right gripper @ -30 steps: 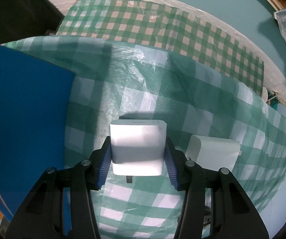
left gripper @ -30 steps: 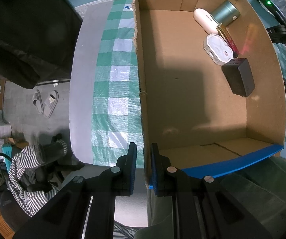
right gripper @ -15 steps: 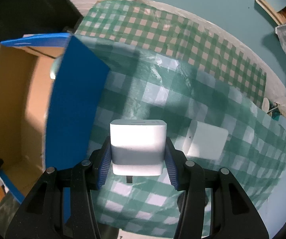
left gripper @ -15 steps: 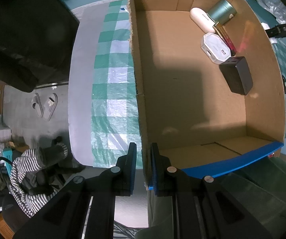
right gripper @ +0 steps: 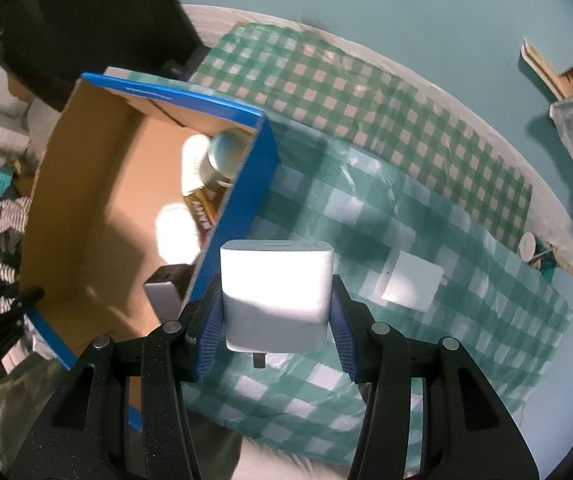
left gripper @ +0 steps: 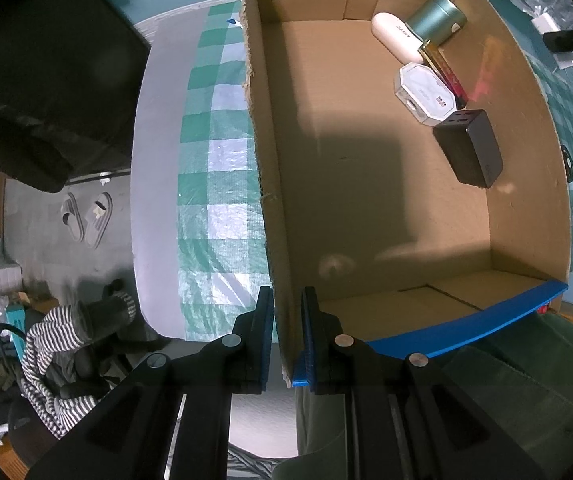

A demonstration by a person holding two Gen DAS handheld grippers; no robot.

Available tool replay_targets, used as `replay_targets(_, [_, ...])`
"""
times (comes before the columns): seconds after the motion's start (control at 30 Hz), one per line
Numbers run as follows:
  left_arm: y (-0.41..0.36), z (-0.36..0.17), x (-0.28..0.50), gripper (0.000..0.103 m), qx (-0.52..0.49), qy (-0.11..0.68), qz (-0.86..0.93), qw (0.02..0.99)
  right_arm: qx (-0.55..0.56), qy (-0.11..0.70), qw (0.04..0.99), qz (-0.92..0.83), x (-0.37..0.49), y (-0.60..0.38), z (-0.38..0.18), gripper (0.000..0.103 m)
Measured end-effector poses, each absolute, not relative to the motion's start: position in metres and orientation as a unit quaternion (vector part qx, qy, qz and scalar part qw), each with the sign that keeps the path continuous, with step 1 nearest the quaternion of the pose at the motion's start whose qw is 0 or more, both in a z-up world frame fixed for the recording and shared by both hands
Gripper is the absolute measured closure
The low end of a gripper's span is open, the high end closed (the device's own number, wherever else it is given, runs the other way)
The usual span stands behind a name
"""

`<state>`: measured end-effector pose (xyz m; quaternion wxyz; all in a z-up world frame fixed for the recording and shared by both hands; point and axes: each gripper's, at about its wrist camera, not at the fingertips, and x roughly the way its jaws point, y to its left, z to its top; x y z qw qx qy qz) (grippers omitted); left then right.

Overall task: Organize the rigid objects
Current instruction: 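Carry the white charger into the box and lower it beside the SANY stick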

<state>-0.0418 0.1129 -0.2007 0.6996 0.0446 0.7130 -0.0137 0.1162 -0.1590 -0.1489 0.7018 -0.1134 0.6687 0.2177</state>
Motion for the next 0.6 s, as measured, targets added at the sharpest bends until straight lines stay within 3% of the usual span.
replay_targets(0.6, [0.118,-0.198,-0.039,0.089,0.040,0.712,-0.010,0.701,-0.164,0.633,0.701,0.285,0.100,-0.103,-0.111,0.054])
